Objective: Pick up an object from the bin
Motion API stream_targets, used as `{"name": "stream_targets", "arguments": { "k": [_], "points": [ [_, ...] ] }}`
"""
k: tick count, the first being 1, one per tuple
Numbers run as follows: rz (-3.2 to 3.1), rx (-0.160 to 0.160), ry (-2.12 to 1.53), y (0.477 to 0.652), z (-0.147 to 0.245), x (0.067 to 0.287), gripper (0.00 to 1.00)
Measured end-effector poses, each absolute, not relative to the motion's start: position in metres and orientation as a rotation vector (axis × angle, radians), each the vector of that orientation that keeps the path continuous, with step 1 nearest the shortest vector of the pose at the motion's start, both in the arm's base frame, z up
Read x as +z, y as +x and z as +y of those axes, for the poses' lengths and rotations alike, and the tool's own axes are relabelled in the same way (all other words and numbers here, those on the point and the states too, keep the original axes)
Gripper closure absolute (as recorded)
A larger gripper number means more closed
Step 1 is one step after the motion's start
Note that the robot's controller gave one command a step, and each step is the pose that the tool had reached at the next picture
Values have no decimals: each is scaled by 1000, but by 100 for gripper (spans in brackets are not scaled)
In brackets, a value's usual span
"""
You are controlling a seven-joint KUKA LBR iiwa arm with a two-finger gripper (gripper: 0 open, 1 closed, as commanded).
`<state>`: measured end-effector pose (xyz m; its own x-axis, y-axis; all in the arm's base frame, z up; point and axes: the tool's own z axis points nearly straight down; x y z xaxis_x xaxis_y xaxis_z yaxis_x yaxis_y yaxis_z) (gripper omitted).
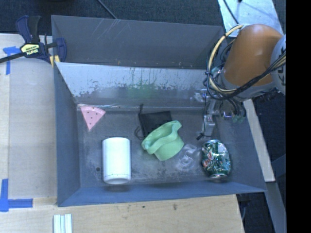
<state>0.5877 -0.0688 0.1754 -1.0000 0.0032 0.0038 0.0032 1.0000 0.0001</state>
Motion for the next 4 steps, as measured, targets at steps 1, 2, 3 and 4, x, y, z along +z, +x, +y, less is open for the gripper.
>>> {"name": "stream_targets", "arguments": {
  "k": [1, 2, 3, 4],
  "points": [
    [-3145, 1, -3, 589, -69, 180, 0],
    [-3148, 2, -117, 574, -33, 140, 0],
    [-3142, -1, -11, 577, -8, 108, 0],
    [-3131, 0, 284, 573, -8, 85, 0]
  ]
}}
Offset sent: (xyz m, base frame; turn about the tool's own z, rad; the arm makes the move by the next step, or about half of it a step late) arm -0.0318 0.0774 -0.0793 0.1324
